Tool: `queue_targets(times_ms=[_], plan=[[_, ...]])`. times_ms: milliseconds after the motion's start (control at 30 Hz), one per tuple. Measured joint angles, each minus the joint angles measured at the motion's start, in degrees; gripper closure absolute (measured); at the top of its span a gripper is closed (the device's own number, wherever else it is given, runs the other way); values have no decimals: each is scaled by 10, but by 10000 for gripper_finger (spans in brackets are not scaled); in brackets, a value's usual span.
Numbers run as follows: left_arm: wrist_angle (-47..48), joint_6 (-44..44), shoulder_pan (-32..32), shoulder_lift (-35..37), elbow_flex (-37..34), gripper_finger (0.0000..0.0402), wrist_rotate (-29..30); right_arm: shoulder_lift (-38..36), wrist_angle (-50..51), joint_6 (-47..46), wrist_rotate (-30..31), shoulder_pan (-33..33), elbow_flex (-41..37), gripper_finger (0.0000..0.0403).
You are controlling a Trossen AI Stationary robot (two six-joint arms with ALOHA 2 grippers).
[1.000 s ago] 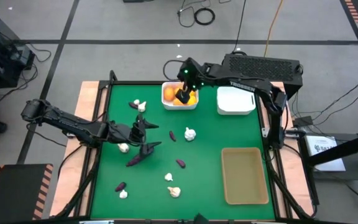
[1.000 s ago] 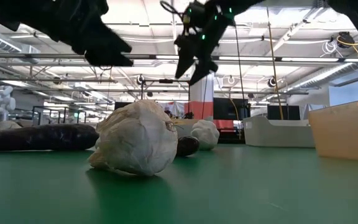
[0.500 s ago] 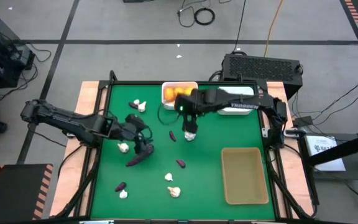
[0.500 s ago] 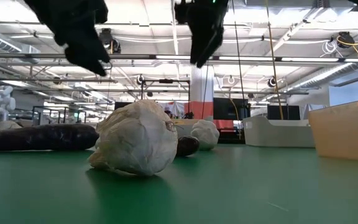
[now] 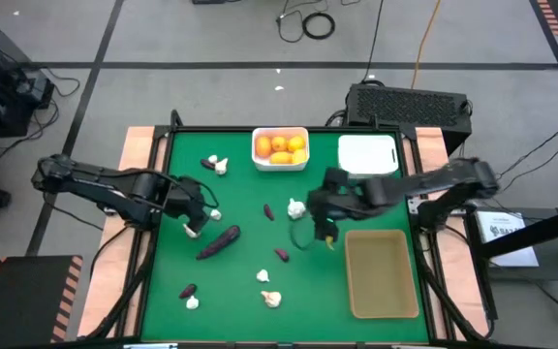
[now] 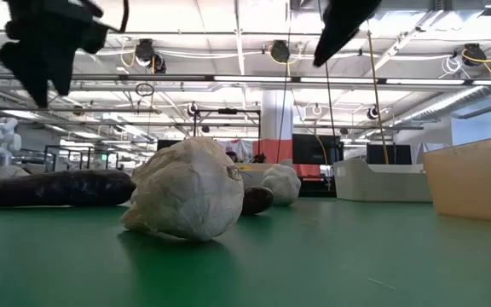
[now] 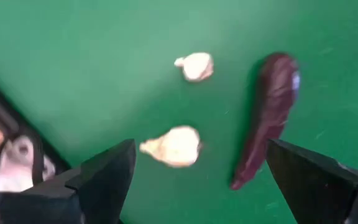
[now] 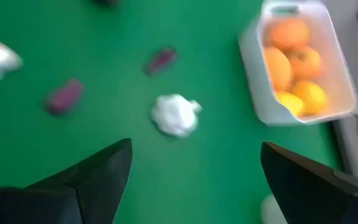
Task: Sort produce into baskets
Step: Put the garlic into the right white bin
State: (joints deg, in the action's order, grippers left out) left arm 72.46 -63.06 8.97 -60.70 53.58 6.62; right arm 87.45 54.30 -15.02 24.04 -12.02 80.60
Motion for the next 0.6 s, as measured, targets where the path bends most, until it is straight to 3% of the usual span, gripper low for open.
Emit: queue_targets(times_ms=[267,600], plan=[[-5,-41,0,-30,-43,39,-5,-125,-260,-41,-1,-57,-189,62],[-17,-27,0,-99,-44,39,-9,-135,-387,-74,-1,-96,-278,62]])
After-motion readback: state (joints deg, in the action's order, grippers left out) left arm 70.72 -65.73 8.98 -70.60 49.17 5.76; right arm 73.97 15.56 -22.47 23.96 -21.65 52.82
